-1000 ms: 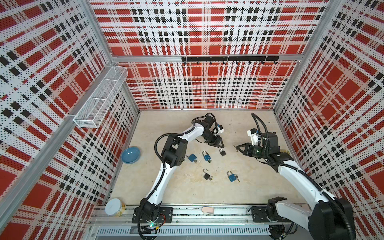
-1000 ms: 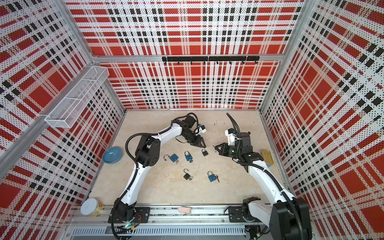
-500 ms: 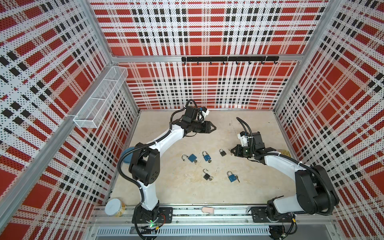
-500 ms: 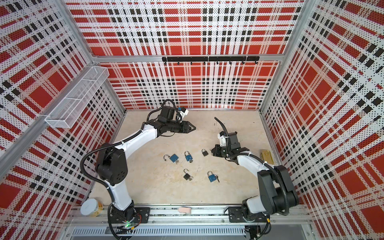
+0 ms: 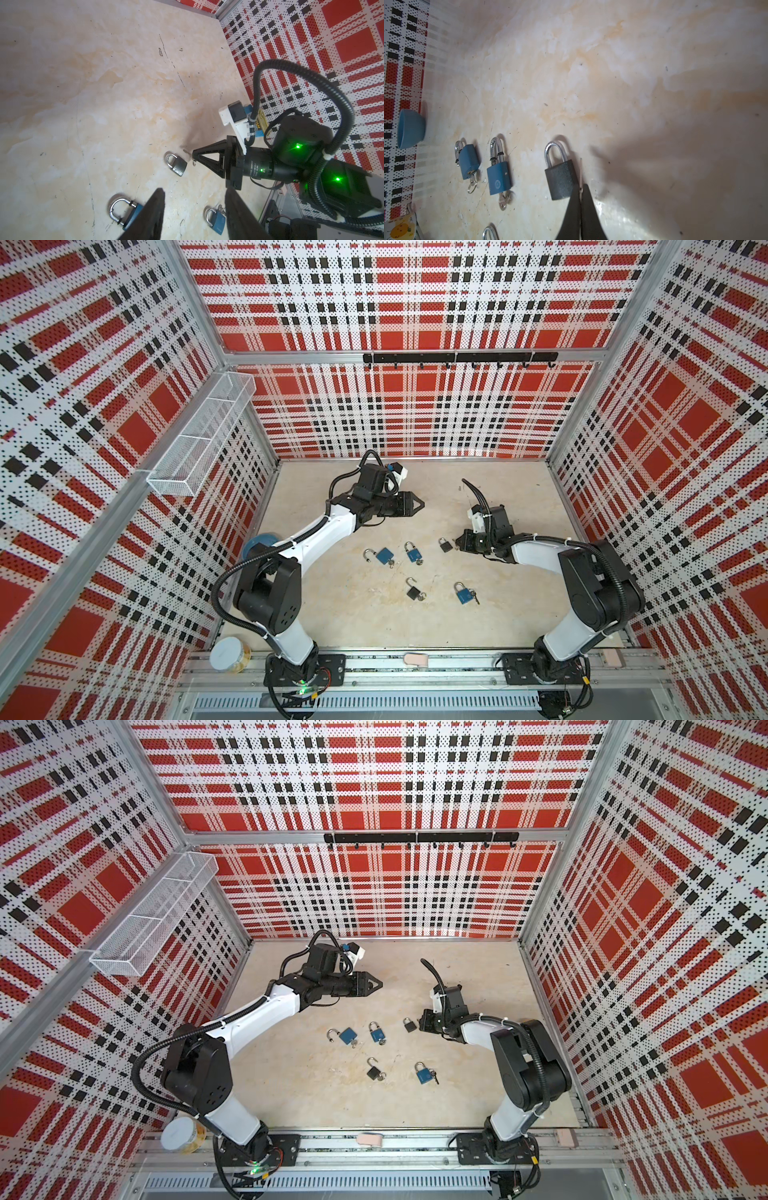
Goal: Lock with the key
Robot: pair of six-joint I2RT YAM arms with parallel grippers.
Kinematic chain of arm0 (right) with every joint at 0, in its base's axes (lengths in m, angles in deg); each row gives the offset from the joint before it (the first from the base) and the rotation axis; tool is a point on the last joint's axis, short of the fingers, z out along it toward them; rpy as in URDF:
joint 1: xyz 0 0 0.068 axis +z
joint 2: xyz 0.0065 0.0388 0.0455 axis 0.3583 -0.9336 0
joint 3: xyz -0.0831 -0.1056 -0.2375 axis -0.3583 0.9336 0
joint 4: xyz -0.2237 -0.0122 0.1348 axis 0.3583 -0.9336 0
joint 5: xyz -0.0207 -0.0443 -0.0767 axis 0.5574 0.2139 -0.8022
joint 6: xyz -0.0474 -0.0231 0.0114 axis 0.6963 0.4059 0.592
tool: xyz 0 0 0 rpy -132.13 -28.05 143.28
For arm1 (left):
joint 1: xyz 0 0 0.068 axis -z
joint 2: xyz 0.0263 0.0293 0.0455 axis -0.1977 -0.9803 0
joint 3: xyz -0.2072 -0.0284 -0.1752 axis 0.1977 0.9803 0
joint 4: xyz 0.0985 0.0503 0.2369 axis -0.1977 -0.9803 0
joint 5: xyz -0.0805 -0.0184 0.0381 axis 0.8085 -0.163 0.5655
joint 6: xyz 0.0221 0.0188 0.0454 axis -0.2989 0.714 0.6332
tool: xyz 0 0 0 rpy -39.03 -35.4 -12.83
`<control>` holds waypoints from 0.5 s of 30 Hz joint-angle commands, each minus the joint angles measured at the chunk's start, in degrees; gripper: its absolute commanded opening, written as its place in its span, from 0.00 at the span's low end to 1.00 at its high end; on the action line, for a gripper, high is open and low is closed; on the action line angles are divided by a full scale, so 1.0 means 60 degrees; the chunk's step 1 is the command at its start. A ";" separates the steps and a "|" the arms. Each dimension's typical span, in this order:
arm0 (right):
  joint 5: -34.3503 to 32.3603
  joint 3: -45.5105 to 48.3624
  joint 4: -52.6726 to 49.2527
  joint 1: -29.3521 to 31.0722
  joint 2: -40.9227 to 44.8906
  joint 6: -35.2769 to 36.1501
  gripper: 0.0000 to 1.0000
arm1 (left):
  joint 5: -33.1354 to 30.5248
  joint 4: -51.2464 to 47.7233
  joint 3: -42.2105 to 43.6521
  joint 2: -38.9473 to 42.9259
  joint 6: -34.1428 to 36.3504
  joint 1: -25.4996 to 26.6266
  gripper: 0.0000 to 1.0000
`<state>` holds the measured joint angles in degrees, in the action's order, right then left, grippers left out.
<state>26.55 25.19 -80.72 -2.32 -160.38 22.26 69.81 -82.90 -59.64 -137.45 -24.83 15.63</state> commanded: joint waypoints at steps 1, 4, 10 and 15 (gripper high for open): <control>-0.0207 -0.0382 0.0674 0.0064 -0.0284 0.0003 0.00 | -0.0096 0.0216 0.0068 0.0320 -0.0077 -0.0052 0.50; -0.0285 -0.0497 0.0685 0.0065 -0.0453 0.0042 0.00 | -0.0055 0.0229 0.0134 0.0304 -0.0064 -0.0055 0.49; -0.0344 -0.0619 0.0658 0.0095 -0.0742 0.0068 0.00 | -0.0011 0.0234 0.0156 0.0245 -0.0075 -0.0065 0.49; -0.0384 -0.0592 0.0633 0.0177 -0.0848 0.0105 0.00 | 0.0032 0.0267 0.0127 0.0159 -0.0068 -0.0074 0.49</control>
<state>25.02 22.61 -78.84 -1.84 -164.68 22.31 69.63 -82.75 -59.29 -137.45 -25.13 15.58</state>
